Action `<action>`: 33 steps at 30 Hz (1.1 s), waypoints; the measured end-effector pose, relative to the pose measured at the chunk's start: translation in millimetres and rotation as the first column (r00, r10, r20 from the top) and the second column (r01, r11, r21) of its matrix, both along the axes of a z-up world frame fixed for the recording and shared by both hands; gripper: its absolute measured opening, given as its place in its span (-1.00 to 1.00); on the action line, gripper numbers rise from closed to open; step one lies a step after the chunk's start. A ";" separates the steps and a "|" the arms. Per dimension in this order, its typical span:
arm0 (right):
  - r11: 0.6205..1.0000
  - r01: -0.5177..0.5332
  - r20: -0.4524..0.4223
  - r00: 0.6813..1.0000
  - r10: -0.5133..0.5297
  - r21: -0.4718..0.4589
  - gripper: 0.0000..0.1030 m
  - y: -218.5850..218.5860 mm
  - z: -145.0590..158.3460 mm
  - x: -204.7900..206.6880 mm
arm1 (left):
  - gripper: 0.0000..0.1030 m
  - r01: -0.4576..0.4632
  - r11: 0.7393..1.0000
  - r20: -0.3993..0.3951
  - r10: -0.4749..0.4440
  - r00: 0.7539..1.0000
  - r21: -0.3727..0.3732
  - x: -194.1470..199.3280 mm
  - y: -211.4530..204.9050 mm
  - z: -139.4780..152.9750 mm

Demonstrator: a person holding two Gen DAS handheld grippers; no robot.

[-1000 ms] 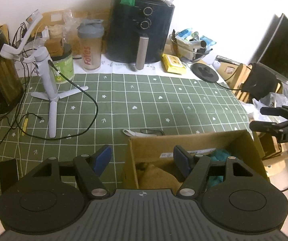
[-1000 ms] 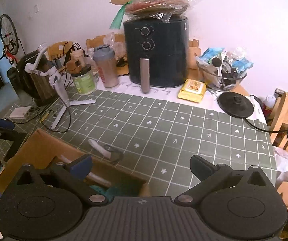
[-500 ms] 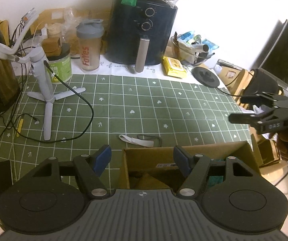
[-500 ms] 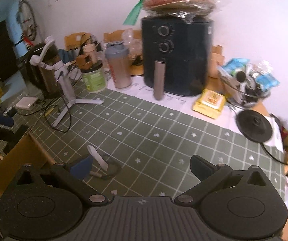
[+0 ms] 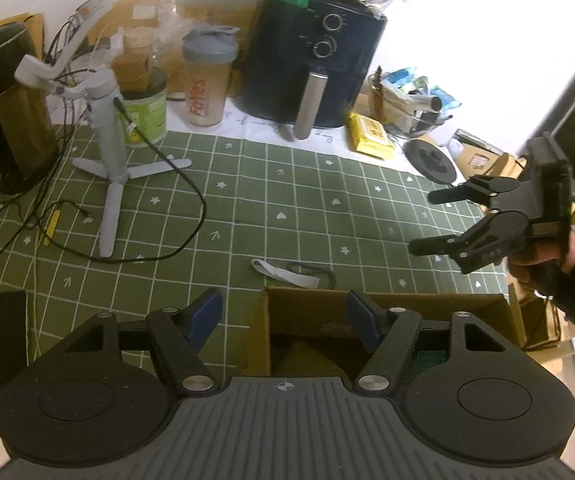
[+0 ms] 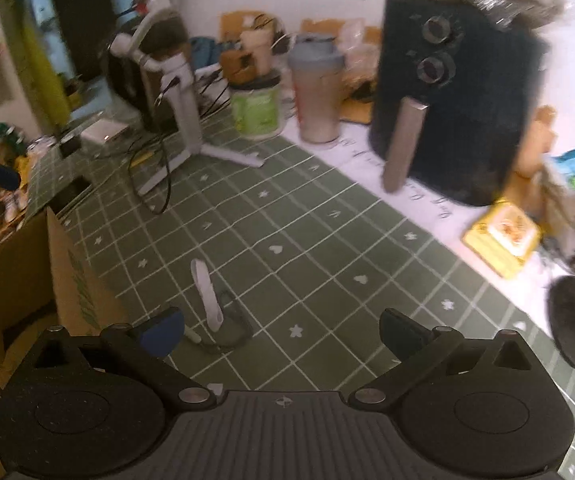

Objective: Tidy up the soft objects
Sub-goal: 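Reach the right gripper to the white strap's cable and grasp its plug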

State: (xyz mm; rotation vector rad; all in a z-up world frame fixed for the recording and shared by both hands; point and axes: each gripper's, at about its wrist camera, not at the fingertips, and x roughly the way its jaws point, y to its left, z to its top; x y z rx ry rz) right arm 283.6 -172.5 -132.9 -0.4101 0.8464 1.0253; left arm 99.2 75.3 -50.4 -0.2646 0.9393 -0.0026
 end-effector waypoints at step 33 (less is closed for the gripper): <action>0.765 -0.598 -0.046 0.794 0.606 -0.238 -0.20 98.5 -104.1 -14.2 | 0.31 -0.190 0.982 -0.089 0.189 0.978 0.003 -17.5 27.4 -18.2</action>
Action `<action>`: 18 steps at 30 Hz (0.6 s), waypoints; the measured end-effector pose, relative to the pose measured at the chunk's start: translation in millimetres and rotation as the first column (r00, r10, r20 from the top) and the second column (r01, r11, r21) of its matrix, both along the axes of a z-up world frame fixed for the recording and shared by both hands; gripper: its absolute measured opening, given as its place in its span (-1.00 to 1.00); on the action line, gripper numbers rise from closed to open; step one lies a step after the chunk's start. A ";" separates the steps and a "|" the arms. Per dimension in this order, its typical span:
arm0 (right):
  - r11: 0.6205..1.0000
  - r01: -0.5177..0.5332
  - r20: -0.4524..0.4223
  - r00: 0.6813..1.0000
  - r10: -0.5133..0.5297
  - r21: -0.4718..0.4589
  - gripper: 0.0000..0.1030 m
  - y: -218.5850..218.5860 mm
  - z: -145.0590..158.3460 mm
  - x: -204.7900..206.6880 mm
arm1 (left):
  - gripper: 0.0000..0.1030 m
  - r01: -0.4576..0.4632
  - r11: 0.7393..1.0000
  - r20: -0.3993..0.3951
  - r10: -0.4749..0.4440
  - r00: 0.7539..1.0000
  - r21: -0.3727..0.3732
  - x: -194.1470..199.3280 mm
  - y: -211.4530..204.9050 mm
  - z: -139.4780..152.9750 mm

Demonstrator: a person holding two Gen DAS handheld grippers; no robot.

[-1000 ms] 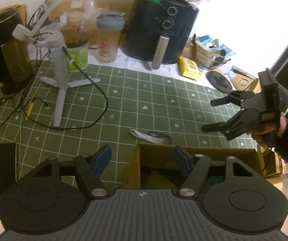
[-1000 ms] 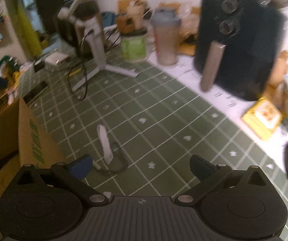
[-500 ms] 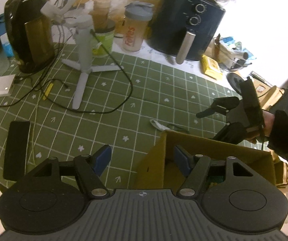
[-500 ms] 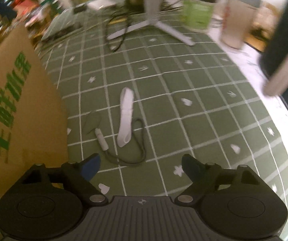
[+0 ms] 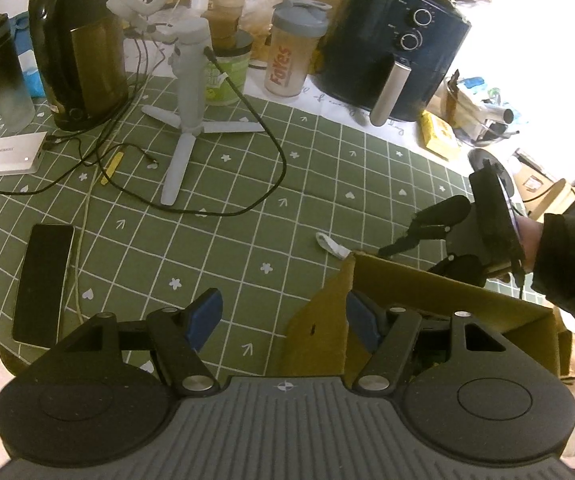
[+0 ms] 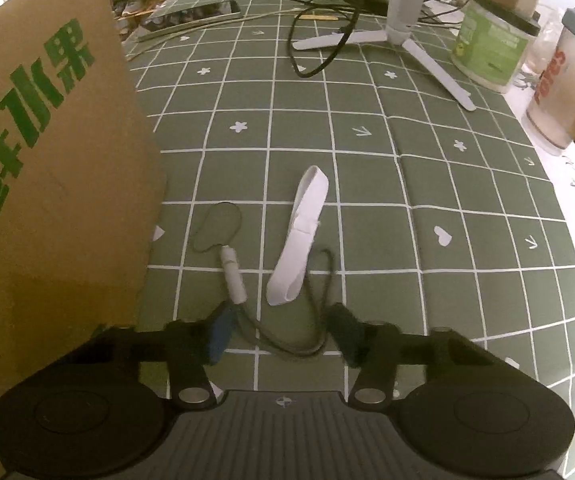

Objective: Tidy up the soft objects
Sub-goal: 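Reach the right gripper to the white strap's cable and grasp its plug, then grasp the white strap with the left gripper while the right holds the cable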

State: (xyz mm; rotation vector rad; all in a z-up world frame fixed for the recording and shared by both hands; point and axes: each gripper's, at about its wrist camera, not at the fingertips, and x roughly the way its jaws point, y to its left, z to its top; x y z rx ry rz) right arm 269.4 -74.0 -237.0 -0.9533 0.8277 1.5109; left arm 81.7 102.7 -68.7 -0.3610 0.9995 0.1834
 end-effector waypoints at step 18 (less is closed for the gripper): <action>0.977 0.202 0.047 0.979 -0.199 -0.068 -0.82 -42.9 4.4 3.3 | 0.31 0.099 0.995 0.062 -0.100 0.993 0.030 27.1 -8.3 13.5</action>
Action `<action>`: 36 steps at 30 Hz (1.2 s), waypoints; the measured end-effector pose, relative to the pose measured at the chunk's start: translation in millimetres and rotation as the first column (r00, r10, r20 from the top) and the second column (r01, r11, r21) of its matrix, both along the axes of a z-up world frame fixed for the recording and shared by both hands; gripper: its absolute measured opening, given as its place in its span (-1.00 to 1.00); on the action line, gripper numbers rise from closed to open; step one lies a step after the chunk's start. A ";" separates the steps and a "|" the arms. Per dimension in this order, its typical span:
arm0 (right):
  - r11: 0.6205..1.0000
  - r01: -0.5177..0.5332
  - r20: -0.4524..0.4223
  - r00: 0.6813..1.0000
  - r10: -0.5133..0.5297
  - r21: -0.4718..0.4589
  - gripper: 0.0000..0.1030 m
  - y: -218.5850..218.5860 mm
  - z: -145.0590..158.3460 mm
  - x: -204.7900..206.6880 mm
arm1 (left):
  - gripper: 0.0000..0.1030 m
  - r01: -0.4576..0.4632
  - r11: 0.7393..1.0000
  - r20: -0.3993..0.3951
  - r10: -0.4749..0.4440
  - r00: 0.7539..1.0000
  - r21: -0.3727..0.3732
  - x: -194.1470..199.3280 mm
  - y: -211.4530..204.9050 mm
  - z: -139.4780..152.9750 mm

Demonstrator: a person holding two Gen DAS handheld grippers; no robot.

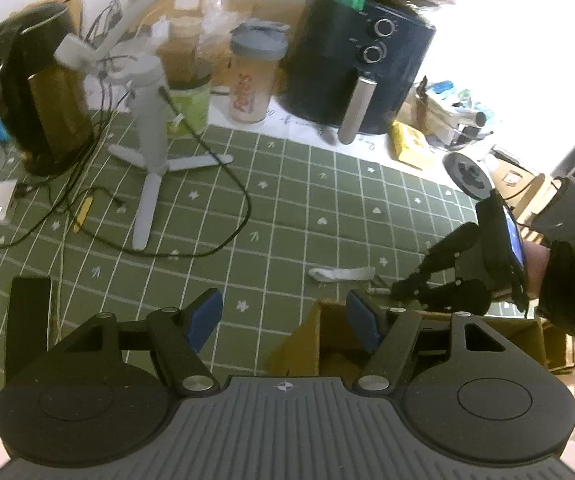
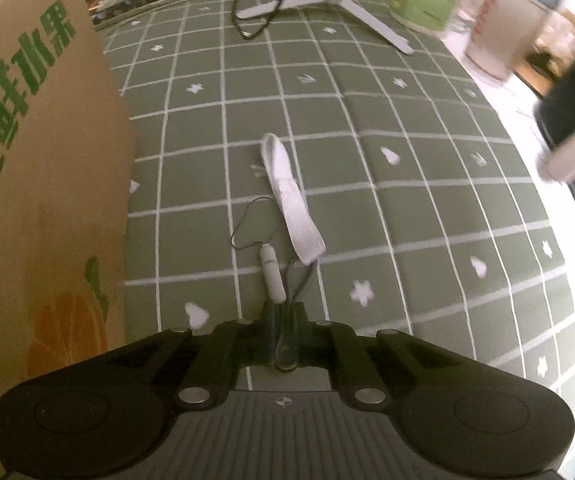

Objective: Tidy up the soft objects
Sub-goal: 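Grasp the white strap with the left gripper while the right holds the cable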

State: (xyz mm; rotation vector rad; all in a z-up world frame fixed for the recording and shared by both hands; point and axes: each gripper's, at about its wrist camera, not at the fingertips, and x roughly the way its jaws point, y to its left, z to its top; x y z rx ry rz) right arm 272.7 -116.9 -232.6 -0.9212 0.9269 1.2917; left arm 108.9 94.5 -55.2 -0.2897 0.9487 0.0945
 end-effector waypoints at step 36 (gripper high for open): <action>0.632 0.727 -0.100 0.674 -0.732 0.267 -0.83 -124.0 80.1 -28.0 | 0.27 0.682 0.723 -0.099 -0.674 0.732 0.112 132.6 -45.6 -46.9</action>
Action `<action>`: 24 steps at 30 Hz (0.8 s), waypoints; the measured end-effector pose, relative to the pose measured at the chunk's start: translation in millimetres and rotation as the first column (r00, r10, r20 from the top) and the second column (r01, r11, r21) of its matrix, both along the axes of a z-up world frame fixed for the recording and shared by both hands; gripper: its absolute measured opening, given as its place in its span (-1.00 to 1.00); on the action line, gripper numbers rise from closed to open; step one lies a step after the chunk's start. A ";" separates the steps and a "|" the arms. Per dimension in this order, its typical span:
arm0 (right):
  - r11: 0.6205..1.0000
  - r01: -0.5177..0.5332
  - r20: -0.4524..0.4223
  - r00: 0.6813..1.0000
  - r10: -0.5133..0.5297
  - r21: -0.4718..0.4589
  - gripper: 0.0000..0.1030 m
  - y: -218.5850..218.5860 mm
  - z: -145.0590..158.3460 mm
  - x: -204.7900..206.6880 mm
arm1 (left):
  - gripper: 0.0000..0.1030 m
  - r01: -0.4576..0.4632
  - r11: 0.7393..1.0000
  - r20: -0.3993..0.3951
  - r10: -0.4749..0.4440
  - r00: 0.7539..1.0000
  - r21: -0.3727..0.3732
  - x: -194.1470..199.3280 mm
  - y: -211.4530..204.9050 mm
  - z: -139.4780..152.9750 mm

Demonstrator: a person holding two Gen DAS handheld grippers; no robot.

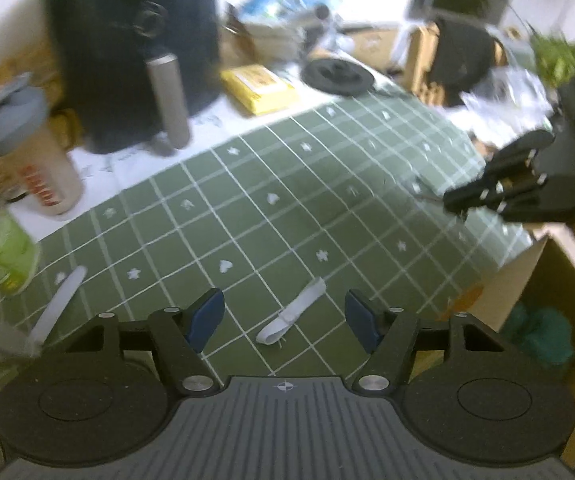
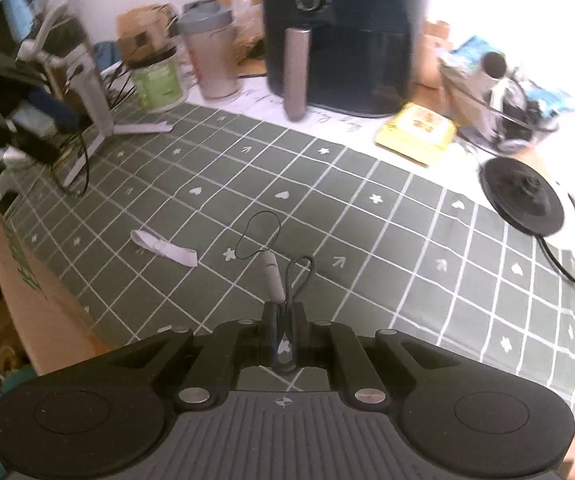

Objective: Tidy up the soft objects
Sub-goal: 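Grasp the white strap with the left gripper while the right holds the cable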

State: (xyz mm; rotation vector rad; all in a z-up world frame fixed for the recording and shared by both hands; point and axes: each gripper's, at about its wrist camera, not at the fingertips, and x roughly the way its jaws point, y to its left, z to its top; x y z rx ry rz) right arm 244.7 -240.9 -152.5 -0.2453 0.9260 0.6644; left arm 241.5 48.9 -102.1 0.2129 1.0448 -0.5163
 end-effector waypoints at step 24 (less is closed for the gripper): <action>0.984 0.168 0.033 0.985 -0.170 0.053 -0.82 -31.4 32.0 -42.1 | -0.58 0.299 0.936 -0.179 -0.267 0.947 0.186 37.5 -23.5 -116.8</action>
